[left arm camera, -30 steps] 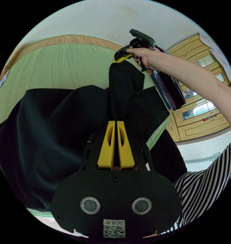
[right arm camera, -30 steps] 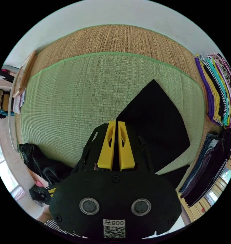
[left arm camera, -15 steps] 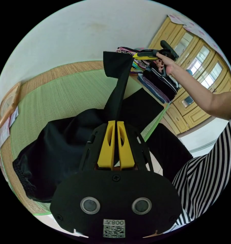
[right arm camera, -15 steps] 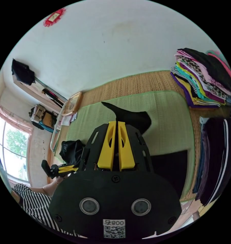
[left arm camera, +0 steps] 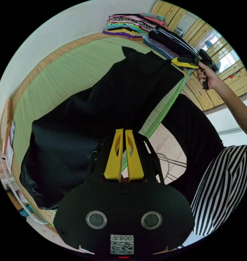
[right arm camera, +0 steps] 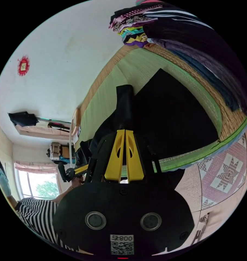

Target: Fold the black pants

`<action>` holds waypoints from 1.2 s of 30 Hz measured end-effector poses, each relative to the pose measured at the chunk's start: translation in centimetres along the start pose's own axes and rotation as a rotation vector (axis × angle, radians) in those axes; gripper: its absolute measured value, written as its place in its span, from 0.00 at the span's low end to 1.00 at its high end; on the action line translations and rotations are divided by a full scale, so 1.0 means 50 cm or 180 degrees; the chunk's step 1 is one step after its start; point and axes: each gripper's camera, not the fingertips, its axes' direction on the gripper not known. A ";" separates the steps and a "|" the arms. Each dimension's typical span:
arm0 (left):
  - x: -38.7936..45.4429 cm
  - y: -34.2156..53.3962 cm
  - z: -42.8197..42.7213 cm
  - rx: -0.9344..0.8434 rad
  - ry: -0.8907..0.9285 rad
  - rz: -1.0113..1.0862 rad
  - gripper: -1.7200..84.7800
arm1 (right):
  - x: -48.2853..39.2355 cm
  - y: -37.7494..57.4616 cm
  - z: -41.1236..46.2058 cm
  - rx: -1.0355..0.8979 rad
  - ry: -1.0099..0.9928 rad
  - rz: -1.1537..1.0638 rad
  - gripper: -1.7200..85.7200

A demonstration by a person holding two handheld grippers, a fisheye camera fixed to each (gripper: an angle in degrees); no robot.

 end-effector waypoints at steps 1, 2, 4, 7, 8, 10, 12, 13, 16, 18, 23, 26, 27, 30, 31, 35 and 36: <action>0.001 -0.005 0.001 -0.0017 0.0001 0.0000 0.03 | -0.004 0.002 -0.008 0.0008 -0.0014 -0.0042 0.02; 0.002 -0.010 0.002 -0.0039 -0.0002 0.0000 0.03 | -0.014 0.007 -0.026 0.0030 -0.0065 -0.0116 0.02; 0.003 -0.016 0.007 -0.0071 0.0004 -0.0009 0.03 | -0.025 0.021 -0.050 0.0083 -0.0138 -0.0223 0.02; -0.003 -0.027 0.025 -0.0176 0.0047 -0.0076 0.03 | -0.013 0.053 -0.063 0.0063 -0.0138 -0.0217 0.02; -0.008 -0.031 0.032 -0.0195 0.0108 -0.0128 0.04 | 0.007 0.066 -0.058 0.0017 -0.0117 -0.0127 0.02; -0.020 -0.038 0.039 -0.0219 0.0260 -0.0218 0.04 | 0.041 0.085 -0.045 -0.0073 -0.0012 0.0018 0.02; -0.035 -0.043 0.038 -0.0200 0.0401 -0.0316 0.05 | 0.074 0.110 -0.037 -0.0124 -0.0108 0.0192 0.02; -0.045 -0.044 0.035 -0.0166 0.0498 -0.0380 0.05 | 0.079 0.116 -0.036 -0.0129 -0.0124 0.0227 0.02; -0.074 -0.044 0.032 -0.0113 0.0759 -0.0585 0.05 | 0.082 0.135 -0.037 -0.0169 0.0013 0.0294 0.02; -0.089 -0.043 0.028 -0.0058 0.0899 -0.0706 0.06 | 0.072 0.150 -0.044 -0.0140 -0.0065 0.0297 0.02; -0.100 -0.058 0.009 0.0096 0.1116 -0.0742 0.06 | -0.009 0.171 -0.053 -0.0089 0.0084 0.0038 0.03; -0.100 -0.083 0.002 0.0203 0.1188 -0.0693 0.06 | -0.132 0.172 -0.034 -0.0153 0.0354 -0.0541 0.04; -0.100 -0.090 0.002 0.0220 0.1222 -0.0677 0.06 | -0.191 0.174 -0.014 -0.0202 0.0468 -0.0846 0.06; -0.108 -0.134 0.012 0.0259 0.1362 -0.0608 0.06 | -0.328 0.188 0.075 -0.0510 0.0763 -0.1605 0.09; -0.112 -0.154 0.017 0.0265 0.1390 -0.0584 0.06 | -0.352 0.193 0.096 -0.0575 0.0831 -0.1744 0.09; -0.123 -0.220 0.032 0.0281 0.1407 -0.0467 0.06 | -0.474 0.242 0.215 -0.0804 0.1357 -0.2531 0.10; -0.125 -0.228 0.035 0.0275 0.1408 -0.0450 0.06 | -0.495 0.254 0.233 -0.0816 0.1392 -0.2632 0.10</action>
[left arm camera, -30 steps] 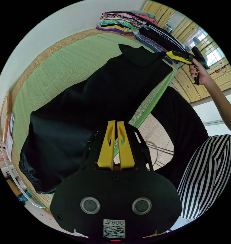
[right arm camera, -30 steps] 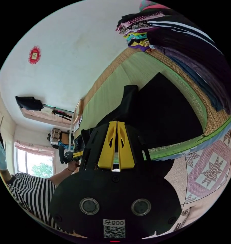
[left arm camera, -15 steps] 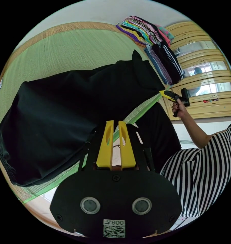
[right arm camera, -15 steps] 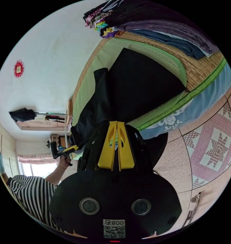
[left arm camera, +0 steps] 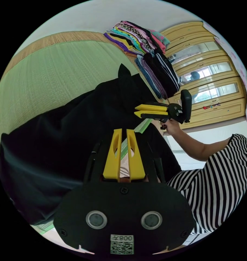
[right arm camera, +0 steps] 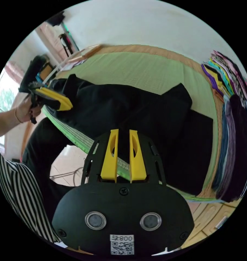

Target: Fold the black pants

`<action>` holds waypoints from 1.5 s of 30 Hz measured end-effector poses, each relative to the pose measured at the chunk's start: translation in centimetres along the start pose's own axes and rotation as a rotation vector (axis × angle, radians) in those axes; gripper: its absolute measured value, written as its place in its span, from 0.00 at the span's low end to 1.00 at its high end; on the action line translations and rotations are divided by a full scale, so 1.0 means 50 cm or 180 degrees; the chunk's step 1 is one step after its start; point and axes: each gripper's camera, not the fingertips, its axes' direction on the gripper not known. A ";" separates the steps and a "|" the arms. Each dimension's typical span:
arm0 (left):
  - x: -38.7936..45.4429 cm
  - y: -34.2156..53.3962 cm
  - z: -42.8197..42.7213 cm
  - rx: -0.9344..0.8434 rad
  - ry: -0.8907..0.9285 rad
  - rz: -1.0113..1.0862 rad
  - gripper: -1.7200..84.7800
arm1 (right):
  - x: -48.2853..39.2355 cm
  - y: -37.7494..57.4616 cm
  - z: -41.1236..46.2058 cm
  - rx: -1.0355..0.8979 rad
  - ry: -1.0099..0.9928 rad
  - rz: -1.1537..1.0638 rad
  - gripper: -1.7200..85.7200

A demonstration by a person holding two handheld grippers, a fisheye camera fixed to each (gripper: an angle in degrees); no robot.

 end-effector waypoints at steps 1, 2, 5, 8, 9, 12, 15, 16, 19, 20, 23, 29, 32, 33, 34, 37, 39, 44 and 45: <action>-0.004 -0.015 0.006 -0.0019 0.0007 0.0021 0.06 | -0.011 -0.005 0.003 0.0000 0.0006 -0.0038 0.10; -0.008 -0.028 0.013 -0.0039 0.0017 0.0031 0.05 | -0.032 -0.013 0.012 -0.0026 0.0014 -0.0107 0.10; -0.023 -0.056 0.027 -0.0060 0.0056 0.0018 0.05 | -0.063 -0.021 0.022 -0.0039 0.0057 -0.0109 0.09; -0.037 -0.081 0.038 -0.0066 0.0112 -0.0012 0.05 | -0.065 -0.022 0.012 0.0055 -0.0127 0.0088 0.08; -0.039 -0.086 0.040 -0.0070 0.0115 -0.0014 0.05 | -0.066 -0.023 0.009 0.0078 -0.0176 0.0153 0.06; -0.048 -0.110 0.047 -0.0087 0.0110 -0.0008 0.04 | -0.075 -0.024 0.002 0.0107 -0.0180 0.0253 0.04; -0.058 -0.135 0.052 -0.0082 0.0117 -0.0014 0.04 | -0.098 -0.027 -0.006 0.0137 -0.0147 0.0210 0.03; -0.061 -0.144 0.053 -0.0070 0.0121 -0.0014 0.04 | -0.104 -0.027 -0.008 0.0137 -0.0128 0.0190 0.03; -0.068 -0.168 0.058 -0.0058 0.0121 -0.0009 0.04 | -0.135 -0.030 -0.016 0.0141 -0.0010 0.0044 0.03; -0.070 -0.176 0.062 -0.0058 0.0126 -0.0008 0.04 | -0.146 -0.030 -0.019 0.0143 0.0037 -0.0026 0.04; -0.076 -0.196 0.070 -0.0069 0.0130 -0.0010 0.04 | -0.162 -0.028 -0.027 0.0145 0.0087 -0.0149 0.05; -0.094 -0.233 0.086 -0.0053 0.0144 -0.0059 0.03 | -0.165 -0.011 -0.045 0.0175 -0.0020 -0.0245 0.08; -0.104 -0.253 0.095 -0.0039 0.0166 -0.0088 0.03 | -0.173 -0.004 -0.051 0.0153 0.0072 -0.0350 0.08; -0.106 -0.257 0.097 -0.0037 0.0169 -0.0093 0.03 | -0.176 0.001 -0.054 0.0153 0.0139 -0.0402 0.08; -0.110 -0.266 0.101 -0.0032 0.0172 -0.0103 0.03 | -0.178 0.003 -0.055 0.0154 0.0181 -0.0420 0.07; -0.117 -0.293 0.115 -0.0004 0.0217 -0.0126 0.02 | -0.171 0.019 -0.064 0.0163 0.0241 -0.0443 0.05; -0.120 -0.313 0.124 0.0022 0.0256 -0.0128 0.02 | -0.150 0.035 -0.075 0.0180 0.0173 -0.0320 0.03; -0.126 -0.401 0.144 0.0188 0.0363 -0.0055 0.03 | -0.091 0.086 -0.115 0.0319 0.0102 0.0032 0.02; -0.126 -0.413 0.146 0.0212 0.0375 -0.0034 0.03 | -0.069 0.104 -0.135 0.0414 0.0082 0.0142 0.02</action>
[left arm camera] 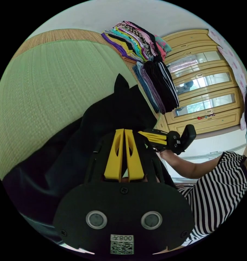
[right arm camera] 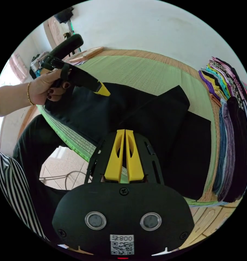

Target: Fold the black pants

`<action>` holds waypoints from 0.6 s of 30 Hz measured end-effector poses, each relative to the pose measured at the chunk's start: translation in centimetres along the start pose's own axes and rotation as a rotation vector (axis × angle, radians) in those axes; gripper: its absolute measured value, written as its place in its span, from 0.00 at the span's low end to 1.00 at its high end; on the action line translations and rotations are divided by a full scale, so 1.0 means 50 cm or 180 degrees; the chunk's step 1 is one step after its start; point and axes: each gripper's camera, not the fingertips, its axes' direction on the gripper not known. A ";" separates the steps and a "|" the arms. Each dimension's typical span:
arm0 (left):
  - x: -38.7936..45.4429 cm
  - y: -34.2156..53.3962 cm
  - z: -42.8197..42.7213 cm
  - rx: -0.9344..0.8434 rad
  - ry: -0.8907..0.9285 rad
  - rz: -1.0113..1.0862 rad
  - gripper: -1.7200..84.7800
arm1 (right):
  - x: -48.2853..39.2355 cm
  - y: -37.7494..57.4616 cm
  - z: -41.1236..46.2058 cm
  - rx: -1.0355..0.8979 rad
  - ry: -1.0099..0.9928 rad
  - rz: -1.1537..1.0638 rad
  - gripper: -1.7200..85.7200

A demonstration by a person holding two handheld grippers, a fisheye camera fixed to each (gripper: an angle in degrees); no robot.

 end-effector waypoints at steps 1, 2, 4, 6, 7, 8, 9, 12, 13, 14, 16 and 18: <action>0.000 -0.024 0.006 0.0033 0.0010 0.0042 0.03 | 0.014 0.007 -0.012 0.0047 -0.0014 0.0067 0.02; 0.001 -0.049 0.014 0.0054 0.0018 0.0084 0.04 | 0.046 0.023 -0.039 0.0157 -0.0065 0.0223 0.02; 0.003 -0.088 0.029 0.0056 0.0035 0.0160 0.05 | 0.102 0.051 -0.088 0.0389 -0.0148 0.0488 0.02; 0.006 -0.125 0.048 0.0049 0.0025 0.0228 0.05 | 0.189 0.101 -0.157 0.0693 -0.0173 0.0882 0.02; 0.009 -0.149 0.063 0.0021 0.0020 0.0284 0.06 | 0.212 0.116 -0.172 0.0758 -0.0183 0.0980 0.02; 0.013 -0.172 0.079 0.0001 0.0006 0.0332 0.06 | 0.256 0.148 -0.201 0.0884 -0.0198 0.1173 0.02; 0.014 -0.183 0.087 -0.0008 0.0001 0.0354 0.06 | 0.299 0.183 -0.226 0.1002 -0.0218 0.1360 0.02; 0.021 -0.238 0.132 -0.0077 -0.0004 0.0435 0.08 | 0.394 0.278 -0.267 0.1181 -0.0211 0.1793 0.02; 0.022 -0.260 0.151 -0.0111 -0.0029 0.0445 0.08 | 0.412 0.297 -0.270 0.1186 -0.0218 0.1876 0.02; 0.023 -0.281 0.171 -0.0145 -0.0050 0.0456 0.08 | 0.446 0.336 -0.269 0.1180 -0.0257 0.2058 0.02; 0.024 -0.314 0.201 -0.0208 -0.0115 0.0467 0.09 | 0.490 0.392 -0.262 0.1197 -0.0363 0.2295 0.02; 0.027 -0.345 0.231 -0.0283 -0.0177 0.0496 0.09 | 0.536 0.458 -0.249 0.1186 -0.0448 0.2554 0.02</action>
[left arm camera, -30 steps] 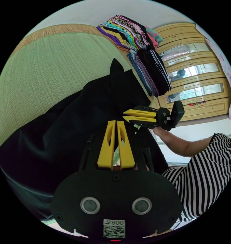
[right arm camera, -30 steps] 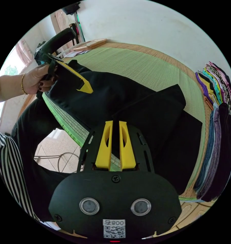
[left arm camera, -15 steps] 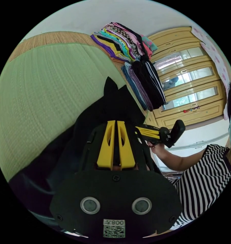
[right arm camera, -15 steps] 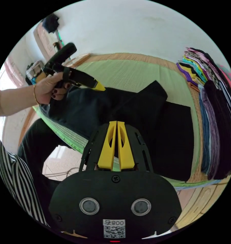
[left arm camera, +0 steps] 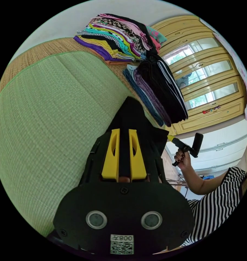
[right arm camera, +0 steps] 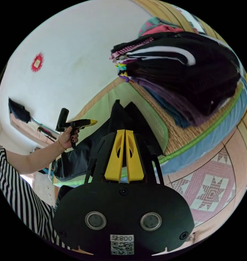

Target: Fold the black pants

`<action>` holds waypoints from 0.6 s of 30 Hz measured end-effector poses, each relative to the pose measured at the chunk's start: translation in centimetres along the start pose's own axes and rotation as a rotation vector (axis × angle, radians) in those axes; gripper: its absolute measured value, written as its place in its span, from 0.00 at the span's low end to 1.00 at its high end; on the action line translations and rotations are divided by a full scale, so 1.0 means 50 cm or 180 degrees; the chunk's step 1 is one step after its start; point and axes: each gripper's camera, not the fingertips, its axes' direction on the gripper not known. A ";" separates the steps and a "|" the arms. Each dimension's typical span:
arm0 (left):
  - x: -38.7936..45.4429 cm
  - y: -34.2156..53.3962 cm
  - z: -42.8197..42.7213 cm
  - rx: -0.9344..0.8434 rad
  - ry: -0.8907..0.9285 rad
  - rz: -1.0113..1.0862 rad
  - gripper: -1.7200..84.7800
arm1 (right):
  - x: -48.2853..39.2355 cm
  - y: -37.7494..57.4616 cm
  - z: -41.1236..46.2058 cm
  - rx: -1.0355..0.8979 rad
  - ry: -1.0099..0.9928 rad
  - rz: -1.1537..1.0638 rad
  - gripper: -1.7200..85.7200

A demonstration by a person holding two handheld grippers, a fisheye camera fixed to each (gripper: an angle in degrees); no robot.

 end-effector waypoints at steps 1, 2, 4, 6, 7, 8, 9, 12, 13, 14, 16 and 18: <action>0.001 -0.023 0.019 -0.0066 -0.0044 0.0026 0.10 | 0.017 0.003 -0.002 -0.0007 -0.0015 0.0049 0.02; 0.002 -0.044 0.036 -0.0125 -0.0109 0.0048 0.10 | 0.047 0.009 -0.005 -0.0014 -0.0046 0.0136 0.02; 0.003 -0.074 0.060 -0.0194 -0.0214 0.0087 0.10 | 0.085 0.015 -0.007 -0.0039 -0.0074 0.0236 0.02; 0.005 -0.101 0.083 -0.0251 -0.0326 0.0133 0.10 | 0.126 0.018 -0.014 -0.0050 -0.0123 0.0299 0.02; 0.006 -0.119 0.098 -0.0295 -0.0391 0.0161 0.10 | 0.135 0.018 -0.016 -0.0050 -0.0130 0.0307 0.02; 0.008 -0.135 0.115 -0.0336 -0.0440 0.0202 0.10 | 0.152 0.019 -0.020 -0.0051 -0.0141 0.0318 0.02; 0.009 -0.142 0.123 -0.0364 -0.0460 0.0225 0.10 | 0.168 0.019 -0.025 -0.0056 -0.0154 0.0319 0.02; 0.016 -0.170 0.162 -0.0500 -0.0647 0.0315 0.07 | 0.203 0.021 -0.034 -0.0075 -0.0166 0.0325 0.02; 0.019 -0.179 0.172 -0.0521 -0.0695 0.0357 0.06 | 0.210 0.021 -0.036 -0.0077 -0.0170 0.0328 0.02; 0.021 -0.186 0.180 -0.0546 -0.0702 0.0379 0.05 | 0.223 0.023 -0.040 -0.0081 -0.0182 0.0334 0.02; 0.024 -0.194 0.187 -0.0526 -0.0709 0.0422 0.04 | 0.241 0.024 -0.046 -0.0080 -0.0202 0.0338 0.02; 0.027 -0.199 0.188 -0.0458 -0.0681 0.0436 0.03 | 0.260 0.026 -0.057 -0.0067 -0.0216 0.0333 0.02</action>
